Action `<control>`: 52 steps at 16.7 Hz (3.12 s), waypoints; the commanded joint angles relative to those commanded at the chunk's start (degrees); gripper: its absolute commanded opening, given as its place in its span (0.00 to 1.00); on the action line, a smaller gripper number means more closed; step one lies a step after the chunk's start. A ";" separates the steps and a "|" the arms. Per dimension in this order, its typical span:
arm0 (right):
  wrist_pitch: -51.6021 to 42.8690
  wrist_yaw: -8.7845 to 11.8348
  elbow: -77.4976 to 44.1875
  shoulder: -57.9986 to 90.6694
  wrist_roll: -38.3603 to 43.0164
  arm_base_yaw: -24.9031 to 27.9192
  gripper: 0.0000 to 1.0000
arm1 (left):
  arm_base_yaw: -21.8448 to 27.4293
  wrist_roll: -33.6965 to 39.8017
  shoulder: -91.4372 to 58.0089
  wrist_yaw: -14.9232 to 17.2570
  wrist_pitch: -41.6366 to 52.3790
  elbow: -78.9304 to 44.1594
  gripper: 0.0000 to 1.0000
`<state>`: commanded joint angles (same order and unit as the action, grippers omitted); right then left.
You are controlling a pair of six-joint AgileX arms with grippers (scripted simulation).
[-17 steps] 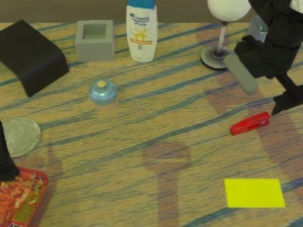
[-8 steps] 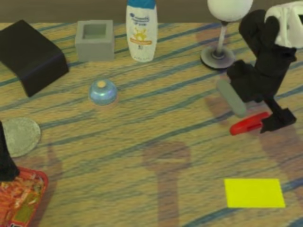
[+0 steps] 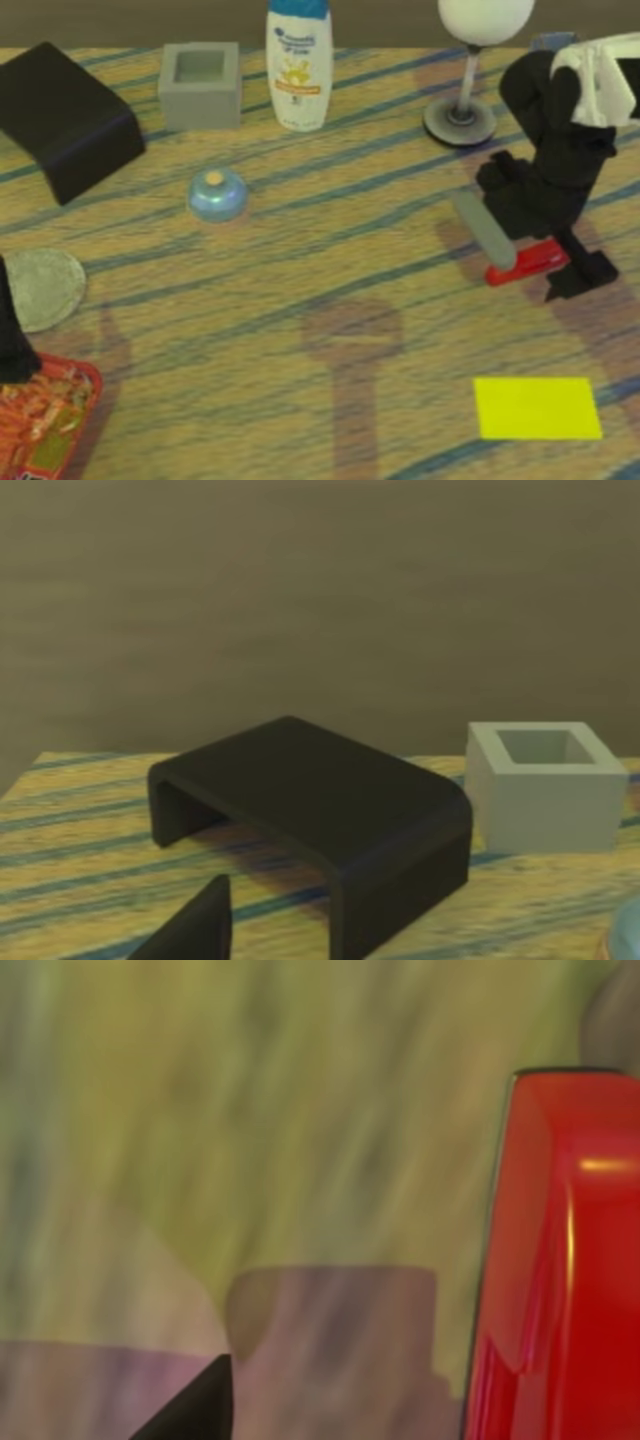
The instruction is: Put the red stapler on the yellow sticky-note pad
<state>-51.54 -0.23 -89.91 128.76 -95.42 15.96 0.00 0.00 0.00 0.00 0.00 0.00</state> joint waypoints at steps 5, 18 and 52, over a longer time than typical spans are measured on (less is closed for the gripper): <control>0.00 0.00 0.00 0.00 0.00 0.00 0.55 | 0.00 0.00 0.00 0.00 0.00 0.00 1.00; 0.00 0.00 0.00 0.00 0.00 0.00 0.00 | 0.00 0.00 0.00 0.00 0.00 0.00 1.00; -14.37 0.24 21.83 -36.53 34.55 13.41 0.00 | 0.00 0.00 0.00 0.00 0.00 0.00 1.00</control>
<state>-65.91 0.01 -68.08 92.23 -60.88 29.37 0.00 0.00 0.00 0.00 0.00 0.00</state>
